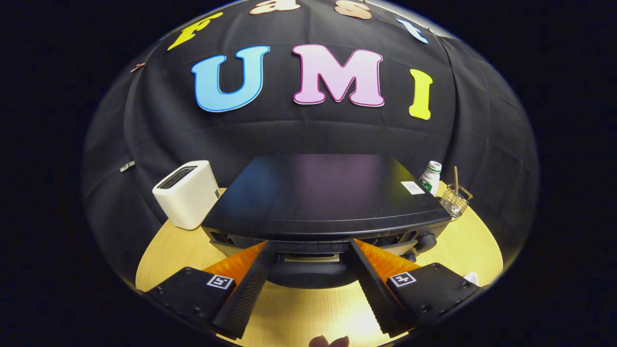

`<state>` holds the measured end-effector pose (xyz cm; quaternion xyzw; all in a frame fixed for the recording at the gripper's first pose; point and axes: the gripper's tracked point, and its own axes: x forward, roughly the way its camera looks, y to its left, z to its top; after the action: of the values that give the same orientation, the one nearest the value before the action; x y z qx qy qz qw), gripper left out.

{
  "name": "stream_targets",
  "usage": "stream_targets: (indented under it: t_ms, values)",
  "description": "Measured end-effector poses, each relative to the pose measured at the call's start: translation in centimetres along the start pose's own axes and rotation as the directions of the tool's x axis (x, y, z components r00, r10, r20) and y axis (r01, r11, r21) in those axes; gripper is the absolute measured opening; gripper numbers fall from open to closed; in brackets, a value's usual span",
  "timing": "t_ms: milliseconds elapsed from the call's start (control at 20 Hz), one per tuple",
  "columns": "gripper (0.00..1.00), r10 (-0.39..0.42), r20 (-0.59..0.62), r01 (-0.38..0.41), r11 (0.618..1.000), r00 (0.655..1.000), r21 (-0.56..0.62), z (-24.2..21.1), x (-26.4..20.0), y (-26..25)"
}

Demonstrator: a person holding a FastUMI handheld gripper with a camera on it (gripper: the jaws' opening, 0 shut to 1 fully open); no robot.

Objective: Open the toaster oven, put the food inside, and close the toaster oven door.

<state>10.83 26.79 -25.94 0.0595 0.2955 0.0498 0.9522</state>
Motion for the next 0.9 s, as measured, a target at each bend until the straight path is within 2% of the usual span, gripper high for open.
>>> stream_targets:
  t_ms: [400,900]
  values:
    - [1.0,-0.018,-0.017,0.017,0.999,1.0,-0.033,-4.5,-3.6,0.0]
    - [0.99,-0.02,-0.145,0.015,0.999,0.989,-0.035,-11.0,-5.4,-0.1]
